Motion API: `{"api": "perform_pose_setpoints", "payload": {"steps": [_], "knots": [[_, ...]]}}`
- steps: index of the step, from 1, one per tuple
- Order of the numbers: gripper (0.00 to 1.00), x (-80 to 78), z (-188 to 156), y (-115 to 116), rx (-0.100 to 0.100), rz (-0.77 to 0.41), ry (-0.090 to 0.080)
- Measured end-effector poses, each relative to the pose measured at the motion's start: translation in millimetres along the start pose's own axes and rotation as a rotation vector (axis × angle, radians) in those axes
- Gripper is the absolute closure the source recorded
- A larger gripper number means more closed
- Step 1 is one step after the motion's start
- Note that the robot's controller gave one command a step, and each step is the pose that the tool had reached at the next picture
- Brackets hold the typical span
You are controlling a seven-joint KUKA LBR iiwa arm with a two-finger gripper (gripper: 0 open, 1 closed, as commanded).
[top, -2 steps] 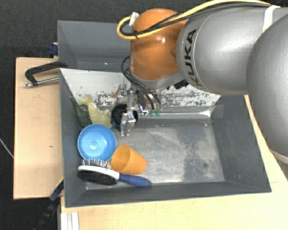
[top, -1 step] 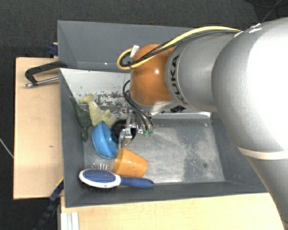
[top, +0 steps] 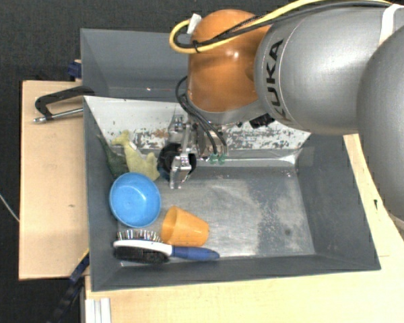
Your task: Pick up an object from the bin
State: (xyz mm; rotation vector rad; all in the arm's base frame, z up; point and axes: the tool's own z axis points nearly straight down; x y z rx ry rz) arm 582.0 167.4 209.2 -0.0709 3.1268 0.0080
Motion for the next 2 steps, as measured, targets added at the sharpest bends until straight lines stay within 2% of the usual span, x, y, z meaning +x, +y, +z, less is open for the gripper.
{"api": "perform_pose_setpoints", "payload": {"steps": [1, 2], "knots": [[1.0, 5.6, 86.1, -7.2, 0.003, -0.065, 0.015], [1.0, -8.8, -5.9, -12.2, 0.001, -0.177, -0.001]]}}
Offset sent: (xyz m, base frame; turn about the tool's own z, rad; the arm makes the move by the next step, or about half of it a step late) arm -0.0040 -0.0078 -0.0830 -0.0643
